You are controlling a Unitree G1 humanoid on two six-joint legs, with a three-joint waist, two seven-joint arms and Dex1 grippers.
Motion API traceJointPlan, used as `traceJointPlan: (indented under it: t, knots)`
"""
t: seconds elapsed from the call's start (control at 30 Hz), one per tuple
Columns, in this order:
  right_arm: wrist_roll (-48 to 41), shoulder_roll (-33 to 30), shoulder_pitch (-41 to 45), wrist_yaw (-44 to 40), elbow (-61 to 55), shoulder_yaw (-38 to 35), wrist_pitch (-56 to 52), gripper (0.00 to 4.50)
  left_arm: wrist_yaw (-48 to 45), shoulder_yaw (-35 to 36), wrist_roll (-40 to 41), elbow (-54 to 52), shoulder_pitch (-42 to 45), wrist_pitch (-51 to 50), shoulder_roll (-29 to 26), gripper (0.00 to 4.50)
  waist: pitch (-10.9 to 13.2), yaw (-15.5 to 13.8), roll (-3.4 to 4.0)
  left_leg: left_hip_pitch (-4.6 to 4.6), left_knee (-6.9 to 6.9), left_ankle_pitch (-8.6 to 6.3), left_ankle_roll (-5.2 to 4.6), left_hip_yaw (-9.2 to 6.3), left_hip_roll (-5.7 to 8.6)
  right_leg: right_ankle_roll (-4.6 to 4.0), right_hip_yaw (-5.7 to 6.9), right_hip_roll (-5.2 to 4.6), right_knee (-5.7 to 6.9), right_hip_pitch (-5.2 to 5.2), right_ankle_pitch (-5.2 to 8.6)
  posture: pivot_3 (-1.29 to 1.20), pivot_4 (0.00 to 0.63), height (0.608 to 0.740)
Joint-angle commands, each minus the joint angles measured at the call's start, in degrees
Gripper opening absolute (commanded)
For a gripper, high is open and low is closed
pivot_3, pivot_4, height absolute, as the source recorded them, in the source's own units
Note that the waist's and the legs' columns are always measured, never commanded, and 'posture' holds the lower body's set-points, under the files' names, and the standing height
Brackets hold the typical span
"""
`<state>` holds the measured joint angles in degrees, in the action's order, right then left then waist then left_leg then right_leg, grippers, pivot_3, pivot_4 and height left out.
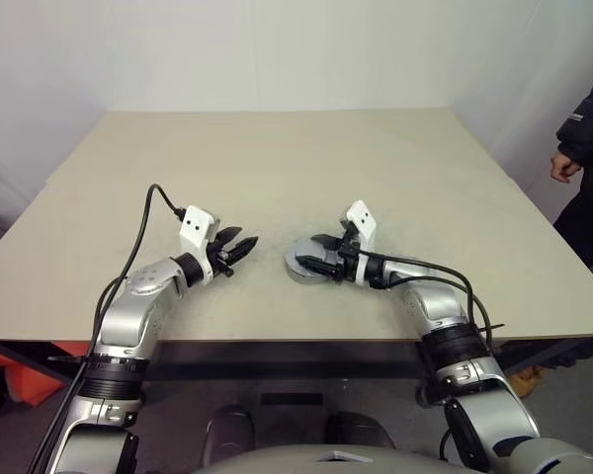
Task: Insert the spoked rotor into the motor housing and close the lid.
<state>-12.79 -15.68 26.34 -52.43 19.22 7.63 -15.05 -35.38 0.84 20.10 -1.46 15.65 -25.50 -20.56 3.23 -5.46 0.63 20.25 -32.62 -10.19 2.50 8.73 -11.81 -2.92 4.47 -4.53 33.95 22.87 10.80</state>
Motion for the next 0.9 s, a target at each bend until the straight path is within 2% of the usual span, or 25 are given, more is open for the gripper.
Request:
traceJointPlan:
  t: [0.03, 0.5, 0.6, 0.9]
  knots:
    - [2.0, -1.1, 0.8, -0.1, -1.0, 1.0, 3.3, 3.07, 0.1, 0.9, 0.2, -2.0, 0.5, 0.6, -0.5, 2.38, 0.0, 0.0, 0.0, -0.01, -0.02, 0.0, 0.0, 0.0, 0.0, 0.0, 0.0, 0.0, 0.0, -0.02, 0.0, 0.0, 0.0, 0.74]
    - [-0.3, 0.6, 2.2, 1.8, -1.1, -1.6, 3.0, 3.07, 0.0, 0.8, 0.2, -2.2, 0.0, 0.6, -0.6, 2.38, 0.0, 0.0, 0.0, -0.07, -0.14, -0.01, -0.01, -0.01, 0.0, 0.25, 0.0, 0.0, 0.0, -0.13, 0.1, 0.0, 0.0, 0.74]
    - [0.0, 0.9, 2.4, 2.1, -0.4, -1.4, 3.1, 3.07, -0.1, 0.7, 0.1, -2.1, 0.0, 0.6, -0.6, 2.38, 0.0, 0.0, 0.0, -0.06, -0.13, -0.02, -0.04, -0.01, 0.0, 0.01, 0.01, 0.0, 0.0, -0.12, -0.04, 0.0, 0.0, 0.74]
    - [2.8, 0.9, 2.6, 3.5, 2.3, -0.1, 4.8, 3.07, 0.0, 0.7, 0.0, -2.1, 0.0, 0.6, -0.6, 2.38, 0.0, 0.0, 0.0, -0.06, -0.14, -0.03, -0.06, -0.01, 0.0, 0.1, 0.0, 0.0, 0.0, -0.12, 0.01, 0.0, 0.0, 0.74]
